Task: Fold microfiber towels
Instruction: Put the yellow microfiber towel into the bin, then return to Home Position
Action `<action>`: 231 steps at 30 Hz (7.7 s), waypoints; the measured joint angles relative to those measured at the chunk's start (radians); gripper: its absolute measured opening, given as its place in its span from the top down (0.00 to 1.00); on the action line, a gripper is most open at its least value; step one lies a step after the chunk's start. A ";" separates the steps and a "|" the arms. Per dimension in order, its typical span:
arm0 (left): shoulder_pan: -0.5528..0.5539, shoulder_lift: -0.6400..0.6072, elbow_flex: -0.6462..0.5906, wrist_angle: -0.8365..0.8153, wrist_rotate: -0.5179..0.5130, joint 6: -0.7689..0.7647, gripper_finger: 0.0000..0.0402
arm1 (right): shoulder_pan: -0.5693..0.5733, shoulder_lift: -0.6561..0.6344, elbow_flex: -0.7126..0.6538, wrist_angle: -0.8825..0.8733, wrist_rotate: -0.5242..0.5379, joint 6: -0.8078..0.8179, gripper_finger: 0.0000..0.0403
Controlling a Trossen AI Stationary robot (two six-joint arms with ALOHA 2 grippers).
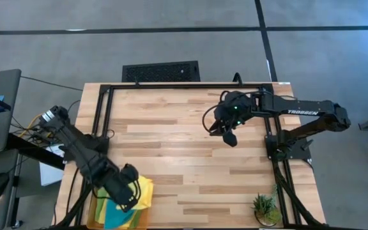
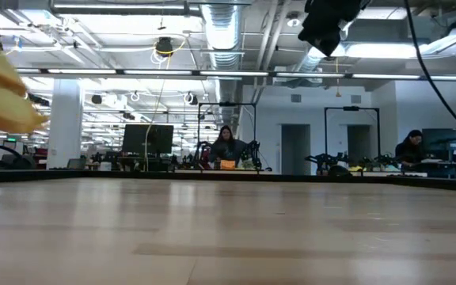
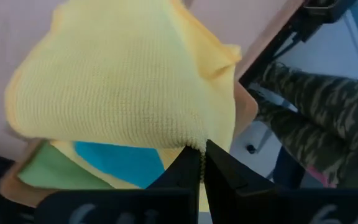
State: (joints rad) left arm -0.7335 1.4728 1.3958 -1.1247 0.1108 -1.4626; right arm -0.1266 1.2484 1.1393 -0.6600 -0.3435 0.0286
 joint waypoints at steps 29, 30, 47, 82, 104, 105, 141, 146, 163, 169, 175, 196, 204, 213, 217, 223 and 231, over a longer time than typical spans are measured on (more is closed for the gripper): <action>-0.261 0.001 -0.284 0.200 0.069 -0.453 0.95 | 0.002 0.000 0.000 0.027 -0.105 0.048 0.68; -0.261 0.001 -0.284 0.198 0.074 -0.460 0.92 | 0.002 0.000 0.000 0.027 -0.105 0.050 0.68; -0.244 -0.036 -0.263 0.192 0.077 -0.375 0.67 | 0.000 -0.063 0.046 0.047 -0.100 0.050 0.72; 0.206 -1.101 -0.791 0.688 -0.899 0.914 1.00 | 0.002 -0.741 -0.345 0.246 0.170 0.140 0.97; 0.272 -1.471 -1.116 0.963 -0.859 1.179 1.00 | 0.000 -1.246 -0.753 0.422 0.188 0.210 0.97; 0.272 -1.470 -1.120 0.968 -0.858 1.189 1.00 | 0.000 -1.244 -0.766 0.408 0.189 0.211 0.97; 0.275 -1.462 -1.330 1.001 -1.170 1.103 1.00 | 0.007 -1.235 -1.133 0.683 0.270 0.101 0.91; 0.275 -1.462 -1.330 1.000 -1.171 1.253 1.00 | 0.007 -1.235 -1.133 0.683 0.270 0.095 0.92; 0.275 -1.462 -1.330 0.997 -1.170 1.325 1.00 | 0.007 -1.235 -1.133 0.683 0.270 0.094 0.92; 0.275 -1.462 -1.330 0.997 -1.169 1.323 1.00 | 0.007 -1.235 -1.133 0.683 0.269 0.095 0.92; 0.275 -1.462 -1.331 0.997 -1.168 1.322 1.00 | 0.007 -1.235 -1.133 0.683 0.269 0.094 0.92; 0.275 -1.462 -1.331 0.996 -1.168 1.320 1.00 | 0.007 -1.235 -1.133 0.682 0.269 0.095 0.92; 0.275 -1.462 -1.332 0.996 -1.168 1.323 1.00 | 0.007 -1.235 -1.133 0.682 0.269 0.095 0.92; 0.276 -1.462 -1.332 0.996 -1.168 1.325 1.00 | 0.007 -1.235 -1.133 0.682 0.269 0.095 0.92; 0.275 -1.462 -1.332 0.996 -1.168 1.320 1.00 | 0.007 -1.235 -1.133 0.682 0.269 0.095 0.92; 0.275 -1.462 -1.332 0.997 -1.168 1.322 1.00 | 0.007 -1.235 -1.133 0.682 0.269 0.095 0.92; 0.275 -1.462 -1.332 1.006 -1.168 1.320 1.00 | 0.007 -1.235 -1.133 0.683 0.269 0.095 0.92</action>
State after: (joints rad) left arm -0.4581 0.0109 0.0635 -0.1188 -1.0573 -0.1429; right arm -0.1200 0.0135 0.0059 0.0225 -0.0746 0.1234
